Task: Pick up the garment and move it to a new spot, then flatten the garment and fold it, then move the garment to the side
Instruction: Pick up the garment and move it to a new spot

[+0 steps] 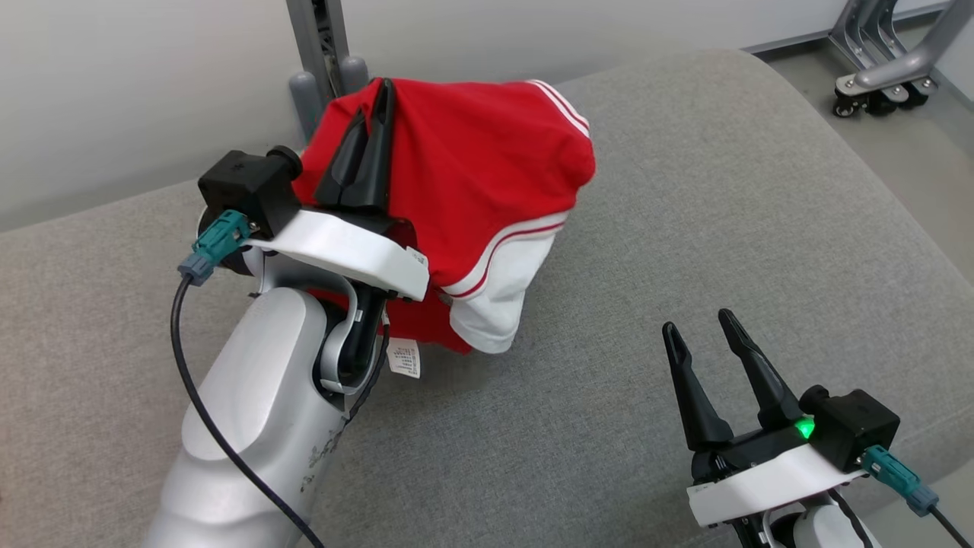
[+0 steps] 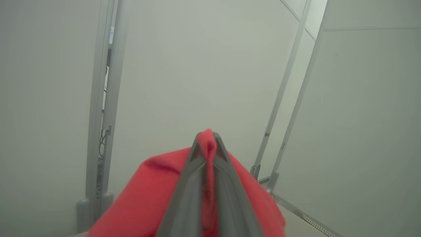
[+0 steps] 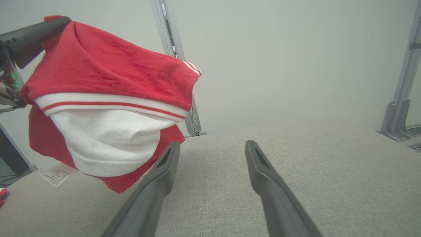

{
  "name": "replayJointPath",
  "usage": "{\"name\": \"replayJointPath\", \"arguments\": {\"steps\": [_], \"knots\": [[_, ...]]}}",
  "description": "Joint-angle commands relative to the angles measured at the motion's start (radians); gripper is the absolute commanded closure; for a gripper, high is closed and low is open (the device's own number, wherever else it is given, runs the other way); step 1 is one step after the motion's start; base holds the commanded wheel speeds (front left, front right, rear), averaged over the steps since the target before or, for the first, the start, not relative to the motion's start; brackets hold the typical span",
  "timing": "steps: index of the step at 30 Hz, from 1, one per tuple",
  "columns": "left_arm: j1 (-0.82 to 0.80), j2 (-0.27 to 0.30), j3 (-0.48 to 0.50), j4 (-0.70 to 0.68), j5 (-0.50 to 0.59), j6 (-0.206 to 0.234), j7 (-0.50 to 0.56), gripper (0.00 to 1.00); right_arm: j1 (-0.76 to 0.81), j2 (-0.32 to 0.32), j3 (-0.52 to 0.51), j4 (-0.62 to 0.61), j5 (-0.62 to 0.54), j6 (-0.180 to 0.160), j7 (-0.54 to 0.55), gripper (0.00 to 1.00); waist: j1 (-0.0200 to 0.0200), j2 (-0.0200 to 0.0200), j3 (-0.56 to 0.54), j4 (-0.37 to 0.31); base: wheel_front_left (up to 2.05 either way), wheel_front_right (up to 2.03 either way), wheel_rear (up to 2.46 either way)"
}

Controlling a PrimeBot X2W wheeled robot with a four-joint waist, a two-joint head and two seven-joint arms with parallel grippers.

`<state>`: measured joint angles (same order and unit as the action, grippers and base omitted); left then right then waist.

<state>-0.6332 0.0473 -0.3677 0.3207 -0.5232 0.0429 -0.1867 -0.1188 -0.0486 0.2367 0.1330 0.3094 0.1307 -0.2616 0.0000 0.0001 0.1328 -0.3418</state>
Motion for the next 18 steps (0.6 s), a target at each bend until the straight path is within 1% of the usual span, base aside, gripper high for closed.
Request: {"name": "replayJointPath", "arguments": {"steps": [1, 4, 8, 11, 12, 13, 14, 15, 16, 17, 18], "knots": [[-0.011, 0.006, -0.001, 0.016, -0.013, 0.006, -0.008, 1.00, -0.008, -0.004, -0.002, -0.007, 0.003, 0.000, -0.006, 0.00, 0.0000, -0.0001, 0.011, -0.008, 0.00, 0.00, 0.00], [-0.007, 0.006, -0.014, 0.080, -0.034, 0.008, -0.025, 1.00, -0.007, -0.004, 0.003, -0.006, 0.001, 0.000, -0.006, 0.00, 0.0000, -0.0001, 0.027, -0.013, 0.00, 0.00, 0.00], [0.006, 0.007, -0.024, 0.192, -0.019, 0.015, -0.048, 1.00, -0.022, -0.004, 0.010, -0.009, 0.008, 0.000, -0.006, 0.00, 0.0000, -0.0001, 0.053, -0.022, 0.00, 0.00, 0.00], [-0.004, 0.019, -0.015, 0.270, 0.016, 0.044, -0.068, 1.00, -0.029, -0.004, 0.016, -0.009, 0.011, 0.000, -0.006, 0.00, 0.0000, -0.0001, 0.067, -0.028, 0.00, 0.00, 0.00], [-0.006, 0.020, -0.009, 0.293, 0.023, 0.050, -0.072, 0.73, -0.032, -0.004, 0.019, -0.008, 0.011, 0.000, -0.006, 0.00, 0.0000, -0.0001, 0.070, -0.029, 0.00, 0.00, 0.00], [-0.009, 0.019, -0.006, 0.313, 0.027, 0.053, -0.073, 0.55, -0.034, -0.004, 0.021, -0.007, 0.011, 0.000, -0.006, 0.00, 0.0000, -0.0001, 0.073, -0.030, 0.00, 0.00, 0.00], [-0.014, 0.018, -0.001, 0.328, 0.032, 0.053, -0.076, 0.42, -0.036, -0.004, 0.022, -0.006, 0.011, 0.000, -0.006, 0.00, 0.0000, -0.0001, 0.076, -0.030, 0.00, 0.00, 0.00], [-0.018, 0.019, 0.002, 0.342, 0.040, 0.055, -0.077, 0.36, -0.036, -0.004, 0.022, -0.005, 0.011, 0.000, -0.006, 0.00, 0.0000, -0.0001, 0.078, -0.029, 0.00, 0.00, 0.00], [-0.021, 0.022, 0.006, 0.352, 0.050, 0.056, -0.078, 0.26, -0.035, -0.004, 0.021, -0.003, 0.011, 0.000, -0.006, 0.00, 0.0000, -0.0001, 0.080, -0.027, 0.00, 0.00, 0.00], [-0.025, 0.023, 0.013, 0.351, 0.061, 0.060, -0.079, 0.00, -0.034, -0.004, 0.019, -0.002, 0.010, 0.000, -0.006, 0.00, 0.0000, -0.0001, 0.081, -0.025, 0.00, 0.00, 0.00], [-0.026, 0.025, 0.019, 0.345, 0.075, 0.066, -0.079, 0.00, -0.034, -0.004, 0.017, 0.000, 0.009, 0.000, -0.006, 0.00, 0.0000, -0.0001, 0.081, -0.021, 0.00, 0.00, 0.00]]}}
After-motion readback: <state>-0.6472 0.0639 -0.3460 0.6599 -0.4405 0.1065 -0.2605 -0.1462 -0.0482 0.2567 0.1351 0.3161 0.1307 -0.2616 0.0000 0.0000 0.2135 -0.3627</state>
